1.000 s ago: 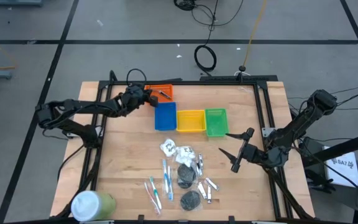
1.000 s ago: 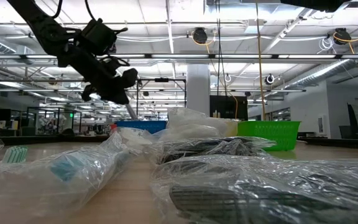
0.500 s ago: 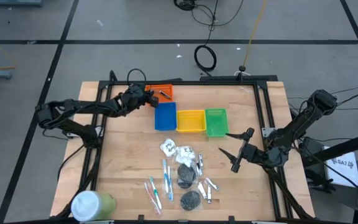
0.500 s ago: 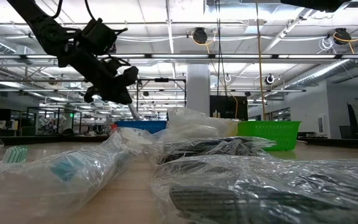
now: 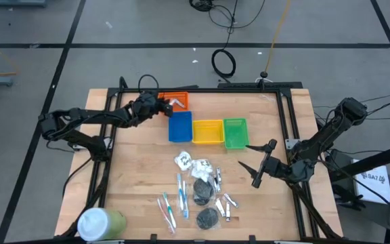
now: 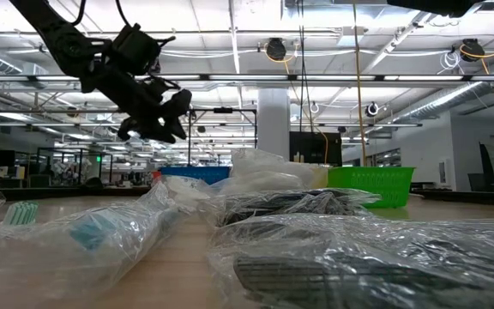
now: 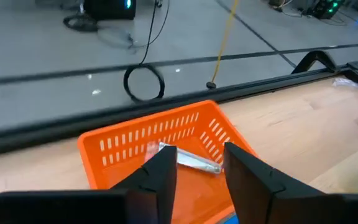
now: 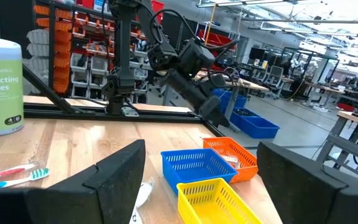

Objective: Pick & Place Travel size toiletries
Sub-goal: Put the nail cutter into the orange basket

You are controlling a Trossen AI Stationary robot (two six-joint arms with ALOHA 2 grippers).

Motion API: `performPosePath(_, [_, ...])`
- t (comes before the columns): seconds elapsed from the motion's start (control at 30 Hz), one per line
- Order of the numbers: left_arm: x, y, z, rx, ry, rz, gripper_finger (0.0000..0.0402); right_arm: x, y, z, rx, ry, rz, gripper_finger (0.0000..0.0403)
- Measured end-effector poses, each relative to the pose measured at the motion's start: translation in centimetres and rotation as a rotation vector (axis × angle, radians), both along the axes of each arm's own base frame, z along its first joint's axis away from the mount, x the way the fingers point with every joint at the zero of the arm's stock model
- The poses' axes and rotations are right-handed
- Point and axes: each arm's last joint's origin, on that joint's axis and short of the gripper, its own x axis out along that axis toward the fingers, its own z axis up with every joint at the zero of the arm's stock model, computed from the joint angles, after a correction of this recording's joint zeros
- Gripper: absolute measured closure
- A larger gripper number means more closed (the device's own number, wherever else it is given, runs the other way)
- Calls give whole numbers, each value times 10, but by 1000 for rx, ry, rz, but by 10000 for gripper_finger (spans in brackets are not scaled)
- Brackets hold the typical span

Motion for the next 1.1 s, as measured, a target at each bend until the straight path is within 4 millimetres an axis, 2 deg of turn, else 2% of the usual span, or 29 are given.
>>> performPosePath(0.17, [8,-5,10,118,-5,-148,234,0,0,-1,12,2,3,110])
performPosePath(0.27, [14,-16,20,205,-26,-276,222,1,2,-3,6,9,60,110])
performPosePath(0.43, [25,-57,39,366,-45,-521,218,13,15,-9,93,29,136,110])
performPosePath(0.6, [31,-104,48,515,-7,-677,218,42,45,-24,153,279,227,110])
performPosePath(0.7, [30,-121,51,552,9,-664,218,59,63,-41,229,483,243,110])
performPosePath(0.83, [30,-133,51,559,17,-648,218,74,83,-69,353,710,210,110])
performPosePath(1.0, [30,-141,52,522,-23,-660,218,83,98,-112,464,917,171,117])
performPosePath(1.1, [30,-146,52,518,-30,-678,218,86,104,-123,535,965,158,128])
